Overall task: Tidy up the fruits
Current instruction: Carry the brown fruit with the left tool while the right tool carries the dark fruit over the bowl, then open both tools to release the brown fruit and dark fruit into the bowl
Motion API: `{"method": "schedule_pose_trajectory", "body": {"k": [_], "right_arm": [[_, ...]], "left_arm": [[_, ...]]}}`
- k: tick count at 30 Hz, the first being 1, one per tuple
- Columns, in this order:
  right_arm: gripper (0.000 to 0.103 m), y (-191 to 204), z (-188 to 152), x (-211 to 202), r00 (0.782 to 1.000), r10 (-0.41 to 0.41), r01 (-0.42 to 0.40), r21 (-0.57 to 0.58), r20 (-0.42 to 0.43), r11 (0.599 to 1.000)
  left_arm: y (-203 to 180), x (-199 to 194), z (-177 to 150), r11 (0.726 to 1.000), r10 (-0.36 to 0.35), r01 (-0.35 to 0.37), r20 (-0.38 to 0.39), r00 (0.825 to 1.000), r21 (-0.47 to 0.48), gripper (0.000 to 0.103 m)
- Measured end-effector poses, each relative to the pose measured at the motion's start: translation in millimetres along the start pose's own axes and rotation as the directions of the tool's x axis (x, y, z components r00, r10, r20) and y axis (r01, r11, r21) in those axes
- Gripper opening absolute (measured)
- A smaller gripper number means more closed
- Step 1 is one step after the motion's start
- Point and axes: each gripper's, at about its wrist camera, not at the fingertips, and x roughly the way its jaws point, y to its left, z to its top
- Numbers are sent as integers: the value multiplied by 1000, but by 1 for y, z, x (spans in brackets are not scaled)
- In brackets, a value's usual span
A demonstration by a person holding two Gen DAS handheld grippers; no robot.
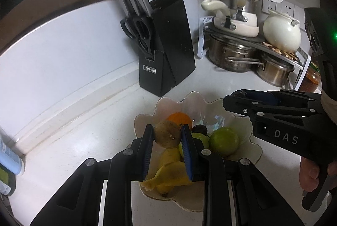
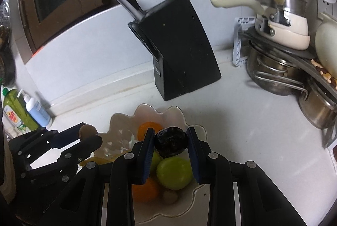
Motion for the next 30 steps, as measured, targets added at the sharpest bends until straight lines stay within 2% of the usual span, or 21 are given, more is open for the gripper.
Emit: {"method": "schedule_pose_trajectory", "body": {"k": [20, 24, 25, 26, 27, 30], "right_arm": [[32, -10, -1, 42, 992, 16, -16, 5, -124, 1000], [33, -9, -2, 45, 990, 30, -30, -1, -140, 1000], [37, -9, -2, 45, 990, 32, -32, 0, -141, 999], [44, -9, -2, 45, 990, 33, -33, 2, -140, 999], [47, -9, -2, 44, 990, 32, -32, 5, -137, 999], [48, -7, -1, 37, 993, 11, -12, -7, -118, 1000]], "left_arm": [[0, 40, -5, 999, -42, 45, -129, 991, 19, 27], [0, 37, -5, 999, -38, 41, -122, 992, 18, 41], [0, 36, -4, 999, -36, 38, -118, 992, 18, 44], [1, 35, -4, 999, -35, 37, -115, 993, 18, 45], [1, 33, -4, 999, -30, 32, -111, 993, 18, 45], [2, 27, -4, 1000, -8, 10, -94, 996, 18, 48]]}}
